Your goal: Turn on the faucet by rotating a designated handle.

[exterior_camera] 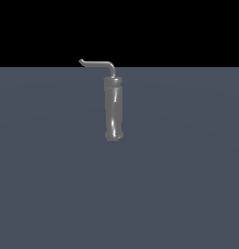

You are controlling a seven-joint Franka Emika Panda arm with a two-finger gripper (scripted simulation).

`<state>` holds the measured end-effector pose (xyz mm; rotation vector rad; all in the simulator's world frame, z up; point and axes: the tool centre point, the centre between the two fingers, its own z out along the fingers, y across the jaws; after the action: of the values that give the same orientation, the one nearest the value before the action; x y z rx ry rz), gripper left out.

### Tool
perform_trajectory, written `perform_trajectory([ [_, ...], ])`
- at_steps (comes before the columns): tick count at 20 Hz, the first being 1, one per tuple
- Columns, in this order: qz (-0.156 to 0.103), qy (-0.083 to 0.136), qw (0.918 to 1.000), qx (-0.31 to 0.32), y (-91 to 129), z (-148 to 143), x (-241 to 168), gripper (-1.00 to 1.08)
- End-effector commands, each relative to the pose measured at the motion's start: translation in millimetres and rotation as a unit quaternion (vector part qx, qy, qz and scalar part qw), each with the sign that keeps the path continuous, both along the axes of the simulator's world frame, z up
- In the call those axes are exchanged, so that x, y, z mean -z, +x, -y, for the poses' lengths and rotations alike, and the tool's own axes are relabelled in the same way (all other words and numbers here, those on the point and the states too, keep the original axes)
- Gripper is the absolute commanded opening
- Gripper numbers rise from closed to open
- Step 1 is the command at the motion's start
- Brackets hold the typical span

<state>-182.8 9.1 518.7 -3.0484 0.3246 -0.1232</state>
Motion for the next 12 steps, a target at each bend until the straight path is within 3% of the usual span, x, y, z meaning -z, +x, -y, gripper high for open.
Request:
perform_trajectory([
  [1, -0.005, 0.007, 0.9995, 0.03, 16, -3, 2, -1.0],
  [12, -0.028, 0.027, 0.9859, 0.163, 85, -17, 22, -1.0],
])
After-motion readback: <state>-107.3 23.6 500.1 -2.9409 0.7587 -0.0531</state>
